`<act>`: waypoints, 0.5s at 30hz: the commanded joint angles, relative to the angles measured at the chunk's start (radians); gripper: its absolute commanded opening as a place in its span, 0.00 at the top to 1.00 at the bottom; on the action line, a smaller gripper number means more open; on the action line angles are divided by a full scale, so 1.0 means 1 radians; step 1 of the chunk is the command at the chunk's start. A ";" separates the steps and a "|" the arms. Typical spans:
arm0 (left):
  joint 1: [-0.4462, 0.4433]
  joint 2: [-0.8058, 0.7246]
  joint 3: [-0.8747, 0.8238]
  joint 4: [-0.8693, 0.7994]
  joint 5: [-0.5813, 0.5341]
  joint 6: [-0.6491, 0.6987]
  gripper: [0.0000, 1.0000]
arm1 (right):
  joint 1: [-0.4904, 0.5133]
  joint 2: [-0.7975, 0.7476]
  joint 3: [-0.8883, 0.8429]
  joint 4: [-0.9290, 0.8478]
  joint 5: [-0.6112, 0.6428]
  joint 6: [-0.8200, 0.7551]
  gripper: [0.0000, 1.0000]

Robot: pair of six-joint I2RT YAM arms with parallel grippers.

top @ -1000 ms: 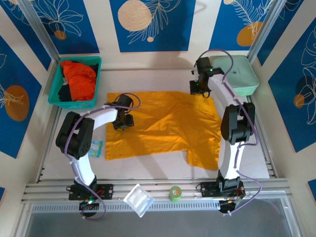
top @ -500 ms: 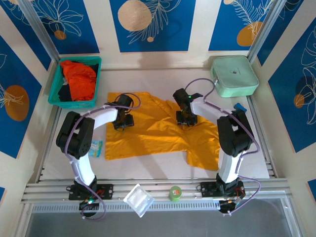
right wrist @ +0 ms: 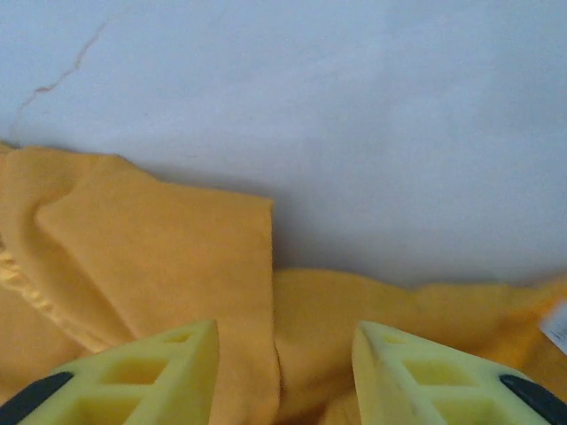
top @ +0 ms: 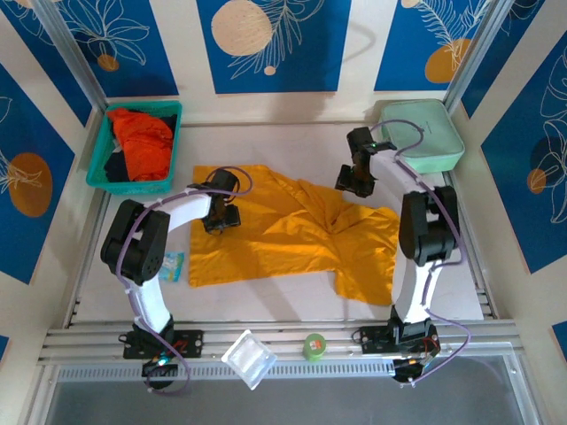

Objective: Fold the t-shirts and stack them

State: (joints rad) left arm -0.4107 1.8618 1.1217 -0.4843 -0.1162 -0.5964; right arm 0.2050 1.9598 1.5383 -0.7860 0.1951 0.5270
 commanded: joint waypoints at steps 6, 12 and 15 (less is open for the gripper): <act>-0.019 0.127 -0.083 -0.033 0.107 -0.010 0.42 | -0.028 0.113 0.052 0.051 -0.155 0.030 0.47; -0.019 0.128 -0.082 -0.036 0.099 -0.009 0.42 | -0.028 0.149 0.052 0.103 -0.217 0.065 0.48; -0.019 0.129 -0.080 -0.040 0.094 -0.006 0.42 | -0.026 0.158 0.046 0.123 -0.245 0.077 0.52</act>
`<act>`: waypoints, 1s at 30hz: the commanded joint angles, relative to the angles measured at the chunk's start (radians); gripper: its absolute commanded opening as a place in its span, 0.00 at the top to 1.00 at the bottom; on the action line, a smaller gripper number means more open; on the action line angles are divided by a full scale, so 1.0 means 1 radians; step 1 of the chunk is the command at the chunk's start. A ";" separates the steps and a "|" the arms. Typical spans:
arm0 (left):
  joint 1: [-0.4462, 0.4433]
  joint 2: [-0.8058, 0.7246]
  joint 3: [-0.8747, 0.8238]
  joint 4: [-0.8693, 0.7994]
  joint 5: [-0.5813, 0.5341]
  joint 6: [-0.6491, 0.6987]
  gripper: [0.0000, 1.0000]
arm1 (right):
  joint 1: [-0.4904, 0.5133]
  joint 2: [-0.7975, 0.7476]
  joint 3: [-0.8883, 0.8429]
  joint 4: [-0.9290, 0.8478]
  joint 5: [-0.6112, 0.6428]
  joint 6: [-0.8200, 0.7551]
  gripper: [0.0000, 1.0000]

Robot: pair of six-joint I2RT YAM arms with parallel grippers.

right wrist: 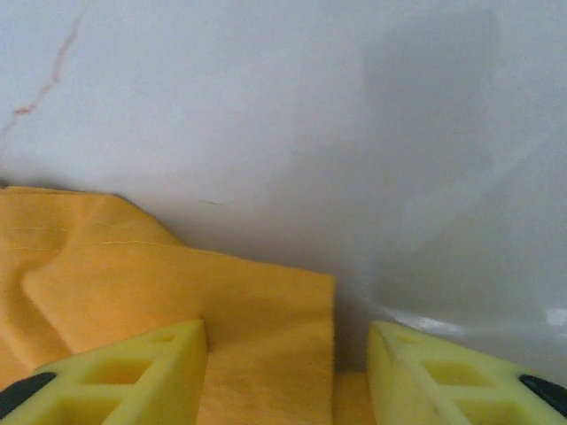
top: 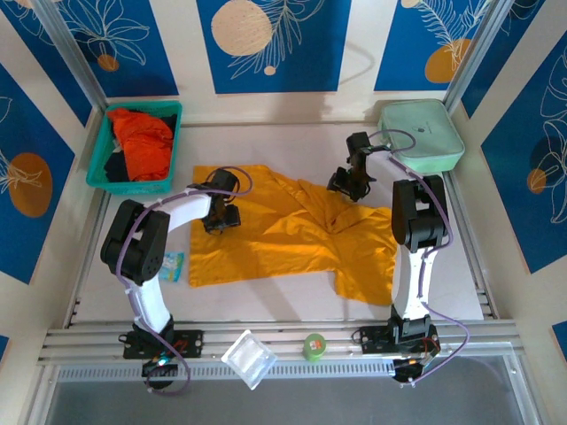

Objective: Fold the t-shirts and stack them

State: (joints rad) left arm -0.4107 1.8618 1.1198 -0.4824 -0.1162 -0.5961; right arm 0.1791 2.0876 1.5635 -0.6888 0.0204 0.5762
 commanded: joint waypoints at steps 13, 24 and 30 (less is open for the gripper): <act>-0.019 0.134 -0.077 -0.044 0.098 -0.003 0.42 | -0.005 0.041 0.215 -0.021 0.055 -0.073 1.00; -0.023 0.166 -0.092 -0.018 0.118 -0.008 0.42 | -0.024 0.383 0.844 -0.008 0.475 -0.530 1.00; -0.027 0.194 -0.089 -0.018 0.127 0.002 0.42 | -0.030 0.557 1.008 0.054 0.524 -0.580 0.93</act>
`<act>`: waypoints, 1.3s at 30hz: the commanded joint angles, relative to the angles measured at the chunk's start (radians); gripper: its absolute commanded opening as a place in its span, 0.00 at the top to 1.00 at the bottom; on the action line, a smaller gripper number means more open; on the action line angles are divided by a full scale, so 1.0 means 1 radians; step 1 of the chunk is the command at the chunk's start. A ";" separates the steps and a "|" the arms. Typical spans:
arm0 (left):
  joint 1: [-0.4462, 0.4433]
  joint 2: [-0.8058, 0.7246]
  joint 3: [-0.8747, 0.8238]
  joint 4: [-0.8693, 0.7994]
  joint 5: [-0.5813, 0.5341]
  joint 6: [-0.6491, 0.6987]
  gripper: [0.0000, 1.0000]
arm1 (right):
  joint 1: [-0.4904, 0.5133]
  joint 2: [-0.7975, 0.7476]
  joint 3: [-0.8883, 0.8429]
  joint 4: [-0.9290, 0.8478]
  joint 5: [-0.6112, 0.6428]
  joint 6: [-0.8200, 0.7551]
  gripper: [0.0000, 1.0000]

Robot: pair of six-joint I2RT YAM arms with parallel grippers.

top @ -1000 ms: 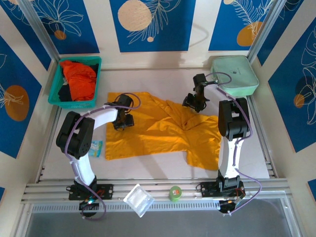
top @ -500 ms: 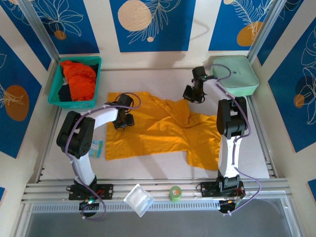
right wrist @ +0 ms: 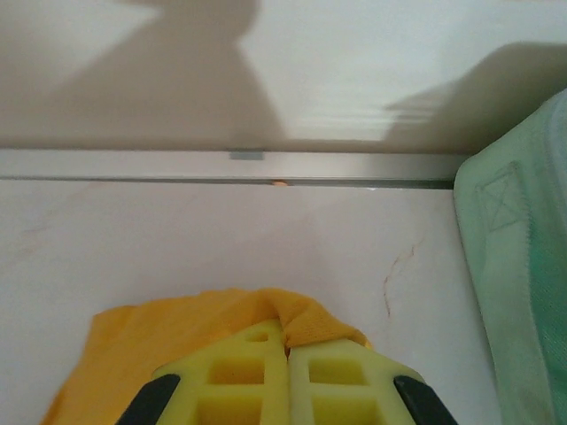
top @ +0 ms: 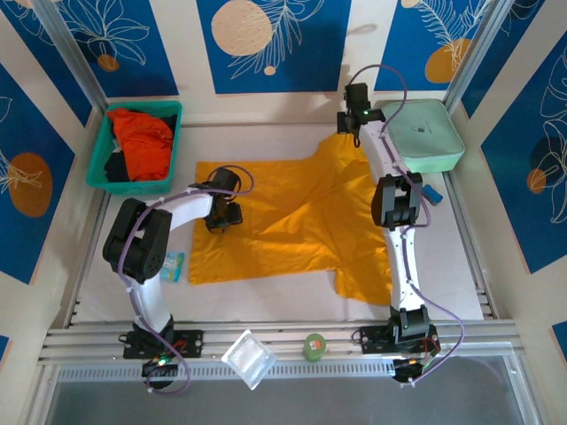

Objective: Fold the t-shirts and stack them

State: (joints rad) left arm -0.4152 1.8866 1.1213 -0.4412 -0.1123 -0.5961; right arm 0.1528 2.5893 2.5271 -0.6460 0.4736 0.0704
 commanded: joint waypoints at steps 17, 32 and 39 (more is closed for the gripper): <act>-0.028 0.130 -0.086 -0.088 0.068 0.007 0.41 | -0.005 -0.551 -0.782 0.079 0.052 0.181 0.38; -0.037 0.084 0.257 -0.270 0.032 0.120 0.34 | -0.191 -0.655 -1.155 0.023 -0.196 0.251 0.53; -0.028 0.211 0.405 -0.296 -0.042 0.134 0.37 | -0.178 -0.547 -0.972 0.024 -0.258 0.239 0.53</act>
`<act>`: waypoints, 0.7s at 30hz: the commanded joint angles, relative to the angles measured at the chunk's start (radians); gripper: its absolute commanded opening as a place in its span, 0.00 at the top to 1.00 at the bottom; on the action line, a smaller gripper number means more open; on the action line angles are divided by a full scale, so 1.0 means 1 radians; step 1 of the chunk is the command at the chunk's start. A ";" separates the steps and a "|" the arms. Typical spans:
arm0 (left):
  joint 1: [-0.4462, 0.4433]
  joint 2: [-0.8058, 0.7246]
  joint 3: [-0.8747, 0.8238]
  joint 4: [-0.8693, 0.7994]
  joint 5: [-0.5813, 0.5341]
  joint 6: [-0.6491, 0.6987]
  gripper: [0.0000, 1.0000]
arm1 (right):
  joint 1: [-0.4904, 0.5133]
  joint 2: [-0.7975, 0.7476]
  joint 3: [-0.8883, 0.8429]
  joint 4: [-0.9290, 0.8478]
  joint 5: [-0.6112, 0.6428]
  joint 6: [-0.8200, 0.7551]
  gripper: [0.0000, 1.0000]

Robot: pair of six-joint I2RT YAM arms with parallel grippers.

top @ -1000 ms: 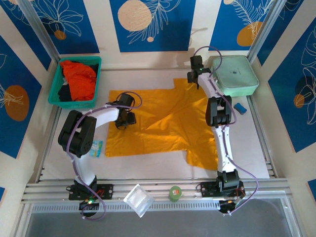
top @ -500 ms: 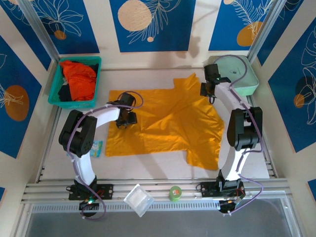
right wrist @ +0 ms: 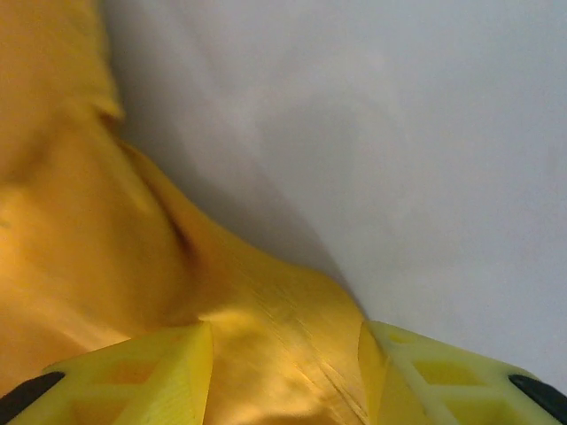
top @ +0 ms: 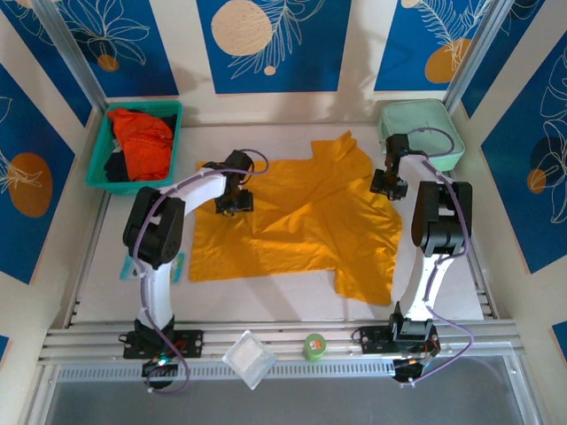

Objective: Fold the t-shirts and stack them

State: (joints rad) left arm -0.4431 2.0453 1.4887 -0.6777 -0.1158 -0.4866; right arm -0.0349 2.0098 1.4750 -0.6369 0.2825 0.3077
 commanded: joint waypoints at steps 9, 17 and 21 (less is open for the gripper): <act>0.053 0.188 0.090 -0.054 -0.057 0.013 0.43 | 0.032 0.313 0.416 -0.106 -0.156 -0.036 0.64; 0.055 0.177 0.054 -0.044 -0.064 0.017 0.43 | 0.106 0.307 0.509 -0.156 -0.028 -0.048 1.00; 0.055 0.168 0.037 -0.037 -0.060 0.013 0.43 | 0.234 0.225 0.442 -0.127 0.302 -0.080 1.00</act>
State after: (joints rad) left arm -0.4061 2.1479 1.5879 -0.6632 -0.1493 -0.4873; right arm 0.1032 2.3287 1.9476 -0.7517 0.3565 0.2581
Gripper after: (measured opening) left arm 0.566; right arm 0.051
